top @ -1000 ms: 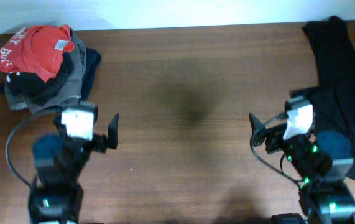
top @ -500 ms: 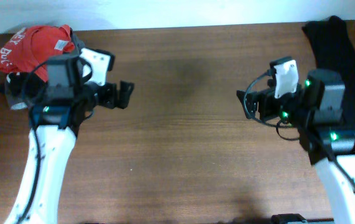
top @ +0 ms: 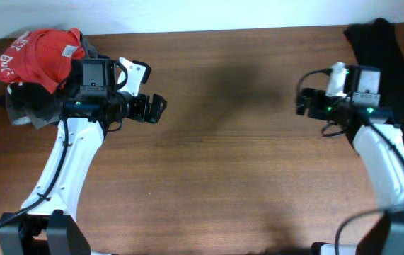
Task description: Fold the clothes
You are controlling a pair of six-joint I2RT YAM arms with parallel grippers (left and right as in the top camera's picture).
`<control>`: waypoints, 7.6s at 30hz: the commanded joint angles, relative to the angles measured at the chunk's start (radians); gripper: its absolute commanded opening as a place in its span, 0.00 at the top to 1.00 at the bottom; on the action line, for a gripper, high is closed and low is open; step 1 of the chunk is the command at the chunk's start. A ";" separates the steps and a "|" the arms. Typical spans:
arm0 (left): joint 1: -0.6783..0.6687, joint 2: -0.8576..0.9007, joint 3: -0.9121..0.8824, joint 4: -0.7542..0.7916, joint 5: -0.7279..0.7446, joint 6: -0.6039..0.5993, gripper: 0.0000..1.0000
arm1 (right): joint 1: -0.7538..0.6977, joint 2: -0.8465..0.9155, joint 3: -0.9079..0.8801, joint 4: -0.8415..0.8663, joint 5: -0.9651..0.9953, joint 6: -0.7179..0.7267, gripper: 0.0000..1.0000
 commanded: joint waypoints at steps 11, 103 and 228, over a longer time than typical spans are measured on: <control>0.000 0.011 0.021 0.003 0.014 0.016 0.01 | -0.263 0.291 0.021 0.127 0.124 0.103 0.14; -0.151 0.165 0.037 0.207 0.006 -0.040 0.21 | 0.189 0.457 0.565 -0.479 -0.116 0.043 0.34; -0.032 0.169 0.071 0.225 -0.151 -0.145 0.29 | -0.413 0.126 0.423 -0.546 -0.233 0.003 0.38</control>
